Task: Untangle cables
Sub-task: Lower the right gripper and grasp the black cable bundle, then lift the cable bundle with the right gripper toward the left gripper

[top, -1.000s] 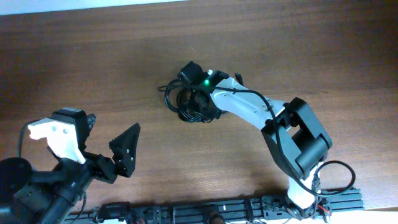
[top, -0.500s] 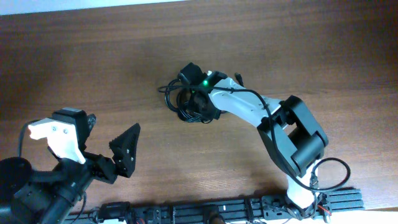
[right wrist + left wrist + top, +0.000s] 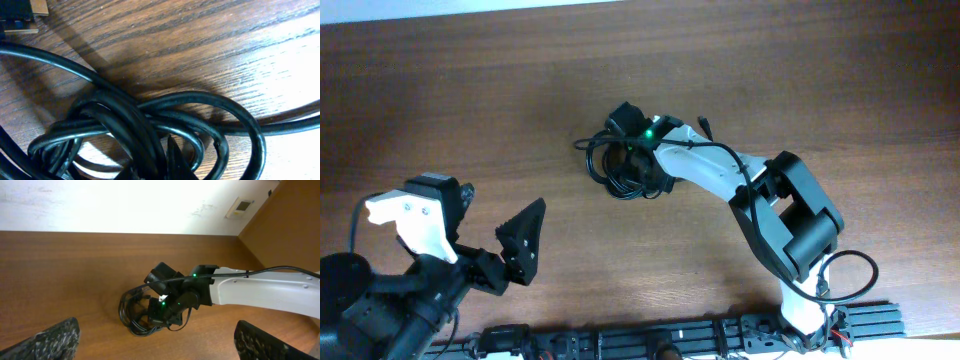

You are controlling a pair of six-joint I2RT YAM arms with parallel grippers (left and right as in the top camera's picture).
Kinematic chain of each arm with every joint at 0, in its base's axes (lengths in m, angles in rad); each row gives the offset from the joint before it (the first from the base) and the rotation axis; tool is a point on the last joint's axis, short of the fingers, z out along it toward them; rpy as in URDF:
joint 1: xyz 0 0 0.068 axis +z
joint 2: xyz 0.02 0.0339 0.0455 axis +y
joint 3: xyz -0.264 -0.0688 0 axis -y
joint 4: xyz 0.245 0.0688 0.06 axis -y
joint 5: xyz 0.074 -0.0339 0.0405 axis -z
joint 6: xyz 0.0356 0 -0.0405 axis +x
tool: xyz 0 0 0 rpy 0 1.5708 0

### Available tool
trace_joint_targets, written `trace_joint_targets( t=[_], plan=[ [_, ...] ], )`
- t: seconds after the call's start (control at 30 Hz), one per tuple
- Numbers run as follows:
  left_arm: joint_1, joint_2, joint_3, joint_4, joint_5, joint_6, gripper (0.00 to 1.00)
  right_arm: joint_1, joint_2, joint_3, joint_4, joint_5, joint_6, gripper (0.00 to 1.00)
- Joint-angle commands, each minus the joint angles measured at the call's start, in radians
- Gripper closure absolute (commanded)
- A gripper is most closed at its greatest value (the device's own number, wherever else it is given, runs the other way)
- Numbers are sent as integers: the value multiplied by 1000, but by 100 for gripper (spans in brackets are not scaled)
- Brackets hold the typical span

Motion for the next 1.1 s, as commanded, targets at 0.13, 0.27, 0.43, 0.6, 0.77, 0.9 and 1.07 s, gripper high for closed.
trace_joint_targets(
  t=[0.13,0.27,0.43,0.6,0.77,0.9,1.07],
  plan=[
    [-4,-1,13,-1,0,-9,1,-47,-27,48,-33,-47,-97,96],
    [-4,-1,13,-1,0,-9,1,-65,-74,101,-76,-48,-133,96],
    [-4,-1,13,-5,0,-8,1,-65,-125,166,-124,-48,-180,96],
    [-4,-1,12,-13,0,-8,1,-67,-173,209,-153,-43,-285,96],
    [-4,-1,12,-39,0,-8,1,-66,-237,242,-180,-39,-328,96],
    [-4,-1,10,-69,-3,-8,1,-66,-297,254,-187,-40,-329,96],
    [-4,-1,4,-95,-3,-5,1,-66,-399,266,-190,-40,-334,96]
  ],
)
